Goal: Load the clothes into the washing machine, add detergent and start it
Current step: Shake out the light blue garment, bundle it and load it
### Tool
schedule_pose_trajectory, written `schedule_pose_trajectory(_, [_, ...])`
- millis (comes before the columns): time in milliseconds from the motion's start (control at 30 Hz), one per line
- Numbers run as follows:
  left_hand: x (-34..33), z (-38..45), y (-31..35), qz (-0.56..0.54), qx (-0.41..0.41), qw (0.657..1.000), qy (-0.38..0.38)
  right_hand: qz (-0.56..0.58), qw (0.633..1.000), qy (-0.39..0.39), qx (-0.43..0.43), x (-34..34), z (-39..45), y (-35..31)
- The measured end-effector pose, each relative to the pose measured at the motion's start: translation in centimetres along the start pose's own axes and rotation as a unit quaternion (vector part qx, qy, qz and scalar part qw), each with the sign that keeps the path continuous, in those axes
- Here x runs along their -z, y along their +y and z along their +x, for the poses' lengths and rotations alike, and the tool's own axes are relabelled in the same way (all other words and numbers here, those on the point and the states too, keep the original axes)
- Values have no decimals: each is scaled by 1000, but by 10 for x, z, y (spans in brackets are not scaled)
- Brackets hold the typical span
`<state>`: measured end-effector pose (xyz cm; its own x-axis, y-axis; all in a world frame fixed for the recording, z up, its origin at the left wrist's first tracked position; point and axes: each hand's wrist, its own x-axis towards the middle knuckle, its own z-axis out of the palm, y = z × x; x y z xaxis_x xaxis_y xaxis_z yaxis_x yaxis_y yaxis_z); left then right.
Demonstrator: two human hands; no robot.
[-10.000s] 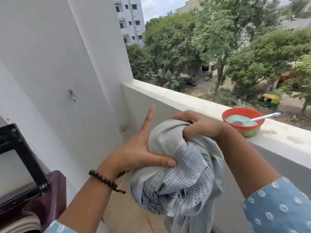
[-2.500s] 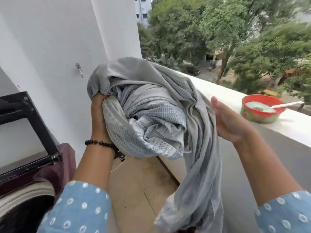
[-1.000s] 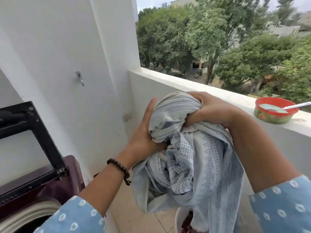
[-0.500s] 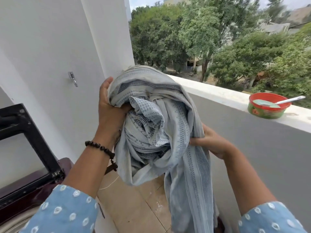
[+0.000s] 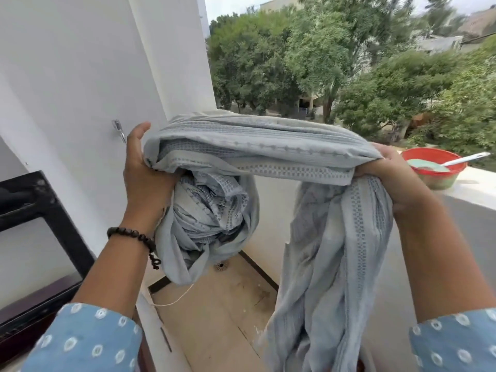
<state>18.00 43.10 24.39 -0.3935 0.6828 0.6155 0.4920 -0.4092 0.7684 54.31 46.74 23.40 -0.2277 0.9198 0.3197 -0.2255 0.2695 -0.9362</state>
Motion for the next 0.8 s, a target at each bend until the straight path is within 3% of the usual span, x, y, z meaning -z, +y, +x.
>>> schedule_pose_trajectory(67, [-2, 4, 4, -120, 59, 991, 4, -20, 999, -15, -28, -18, -3, 19])
schedule_pose_trajectory(167, [-16, -2, 17, -280, 167, 945, -27, -6, 997, -51, -59, -41, -9, 53])
schedule_pose_trajectory(333, [-34, -14, 13, -382, 270, 883, -48, 77, 986, -132, -64, -35, -15, 83])
schedule_pose_trajectory(433, [-35, -13, -2, -383, 303, 872, -37, 96, 968, -201, -113, -18, -27, 97])
schedule_pose_trajectory(567, [-46, -20, -7, -388, 326, 862, -20, 113, 953, -213, -185, -26, -39, 112])
schedule_pose_trajectory(633, [-57, -30, -8, -420, 357, 834, -9, 89, 967, -164, -172, -45, -36, 109])
schedule_pose_trajectory(700, [-68, -47, -10, -402, 368, 839, 16, 70, 986, -53, -141, -58, -29, 105])
schedule_pose_trajectory(800, [-70, -72, -13, -383, 369, 844, -75, 89, 991, 56, -83, -48, -18, 100])
